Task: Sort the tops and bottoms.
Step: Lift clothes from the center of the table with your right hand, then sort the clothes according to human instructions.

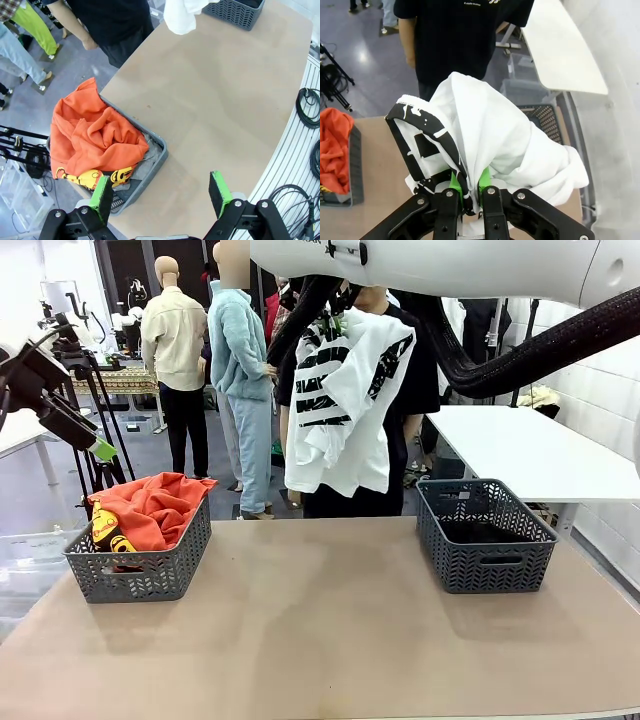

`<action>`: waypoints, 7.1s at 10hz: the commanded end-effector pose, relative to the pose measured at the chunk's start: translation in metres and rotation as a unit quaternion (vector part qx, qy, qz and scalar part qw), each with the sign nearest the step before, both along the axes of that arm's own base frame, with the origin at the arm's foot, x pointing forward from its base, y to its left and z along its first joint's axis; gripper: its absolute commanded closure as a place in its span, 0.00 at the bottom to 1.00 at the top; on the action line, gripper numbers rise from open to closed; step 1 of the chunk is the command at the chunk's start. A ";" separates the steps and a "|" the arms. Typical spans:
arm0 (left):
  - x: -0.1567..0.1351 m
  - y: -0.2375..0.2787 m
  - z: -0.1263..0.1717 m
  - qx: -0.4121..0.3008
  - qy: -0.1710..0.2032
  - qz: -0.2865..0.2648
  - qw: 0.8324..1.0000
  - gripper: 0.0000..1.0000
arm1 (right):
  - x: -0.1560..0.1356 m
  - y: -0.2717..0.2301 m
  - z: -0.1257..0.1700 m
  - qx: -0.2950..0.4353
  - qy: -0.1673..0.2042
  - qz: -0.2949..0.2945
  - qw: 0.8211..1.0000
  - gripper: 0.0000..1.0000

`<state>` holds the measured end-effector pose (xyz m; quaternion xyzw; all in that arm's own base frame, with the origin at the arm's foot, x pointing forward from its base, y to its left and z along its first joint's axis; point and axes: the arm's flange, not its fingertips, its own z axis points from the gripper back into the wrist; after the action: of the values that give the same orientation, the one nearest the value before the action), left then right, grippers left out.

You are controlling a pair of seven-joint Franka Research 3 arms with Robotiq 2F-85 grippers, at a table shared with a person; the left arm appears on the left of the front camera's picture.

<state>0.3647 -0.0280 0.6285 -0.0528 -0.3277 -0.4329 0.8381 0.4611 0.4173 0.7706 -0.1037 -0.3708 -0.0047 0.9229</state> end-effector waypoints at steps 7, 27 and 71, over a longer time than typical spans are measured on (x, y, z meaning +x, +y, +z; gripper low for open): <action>-0.001 0.001 -0.001 -0.002 0.001 0.000 1.000 0.00 | -0.005 -0.004 -0.001 0.001 0.004 -0.001 1.000 1.00; -0.018 0.046 0.017 0.043 -0.049 0.038 0.997 0.00 | -0.005 -0.004 -0.001 0.001 0.004 -0.001 1.000 1.00; -0.052 0.124 0.042 0.029 -0.113 0.118 0.986 0.00 | 0.093 0.281 -0.287 0.183 0.012 0.421 0.888 1.00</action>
<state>0.3125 0.0950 0.6690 0.0590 -0.4108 -0.3449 0.8419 0.5238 0.6564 0.4891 0.2252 -0.3651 0.3105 0.8483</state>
